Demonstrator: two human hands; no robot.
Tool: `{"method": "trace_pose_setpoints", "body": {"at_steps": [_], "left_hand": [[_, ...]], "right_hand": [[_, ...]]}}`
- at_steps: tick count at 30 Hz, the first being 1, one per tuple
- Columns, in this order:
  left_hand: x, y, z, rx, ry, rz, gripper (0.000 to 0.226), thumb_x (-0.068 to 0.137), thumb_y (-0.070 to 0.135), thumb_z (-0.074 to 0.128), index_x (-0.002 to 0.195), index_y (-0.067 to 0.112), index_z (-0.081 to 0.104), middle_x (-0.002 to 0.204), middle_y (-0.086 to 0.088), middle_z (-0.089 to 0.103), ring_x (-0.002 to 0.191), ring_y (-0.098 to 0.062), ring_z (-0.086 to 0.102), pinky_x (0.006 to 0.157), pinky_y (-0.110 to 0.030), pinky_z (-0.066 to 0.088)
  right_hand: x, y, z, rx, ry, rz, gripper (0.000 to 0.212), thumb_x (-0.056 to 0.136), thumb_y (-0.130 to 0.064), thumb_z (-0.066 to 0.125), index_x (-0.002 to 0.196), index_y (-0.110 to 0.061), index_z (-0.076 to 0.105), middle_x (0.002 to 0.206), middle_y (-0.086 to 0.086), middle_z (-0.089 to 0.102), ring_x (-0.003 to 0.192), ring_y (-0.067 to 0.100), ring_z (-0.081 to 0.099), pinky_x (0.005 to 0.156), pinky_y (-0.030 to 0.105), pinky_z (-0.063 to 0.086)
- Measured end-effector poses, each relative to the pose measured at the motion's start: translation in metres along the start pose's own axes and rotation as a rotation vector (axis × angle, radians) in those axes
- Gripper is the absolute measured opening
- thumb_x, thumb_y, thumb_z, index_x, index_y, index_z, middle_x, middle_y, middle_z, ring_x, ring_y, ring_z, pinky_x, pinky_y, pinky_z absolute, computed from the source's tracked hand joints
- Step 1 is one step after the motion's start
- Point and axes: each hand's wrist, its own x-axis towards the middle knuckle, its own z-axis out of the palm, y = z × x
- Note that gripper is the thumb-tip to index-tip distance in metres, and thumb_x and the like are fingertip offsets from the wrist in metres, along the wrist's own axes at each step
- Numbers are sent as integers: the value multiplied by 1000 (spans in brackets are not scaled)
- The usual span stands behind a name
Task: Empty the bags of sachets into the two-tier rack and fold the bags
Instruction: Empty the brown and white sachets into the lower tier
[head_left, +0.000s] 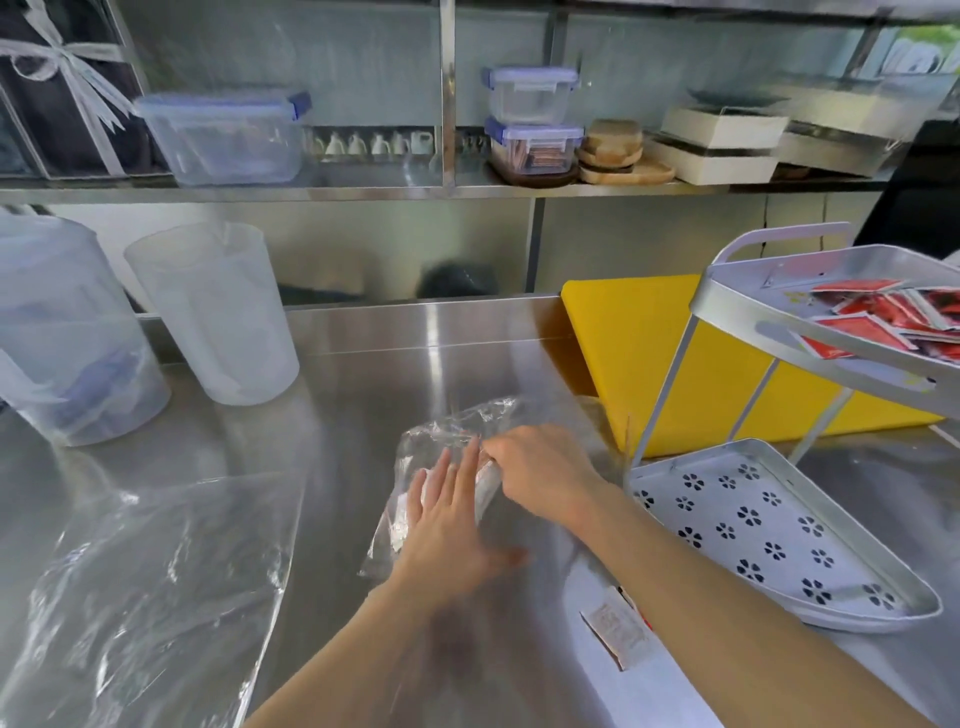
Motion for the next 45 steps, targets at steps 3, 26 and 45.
{"method": "trace_pose_setpoints", "body": {"at_steps": [3,26,45], "left_hand": [[11,12,0,-127,201,-107,59,87,41,53,140,34,29,129,9,55,127,-21,47,100,-32,36],[62,111,-112,-1706,415,-828,25,92,35,51,115,25,53,83,7,51,74,-11,48,76,-23,40],[60,53,-152,-898,342,-85,108,56,36,83,140,19,17,142,-6,35,132,-21,35,107,-35,32]], "right_hand": [[11,-6,-23,-33,41,-57,22,81,-8,48,97,-16,61,97,9,71,92,30,63,73,34,39],[-2,-41,-13,627,359,383,18,82,-34,55,97,-24,57,94,-5,68,86,17,62,74,29,52],[2,50,-116,1321,445,127,41,81,12,54,67,-22,73,66,-8,74,64,6,68,59,13,50]]}}
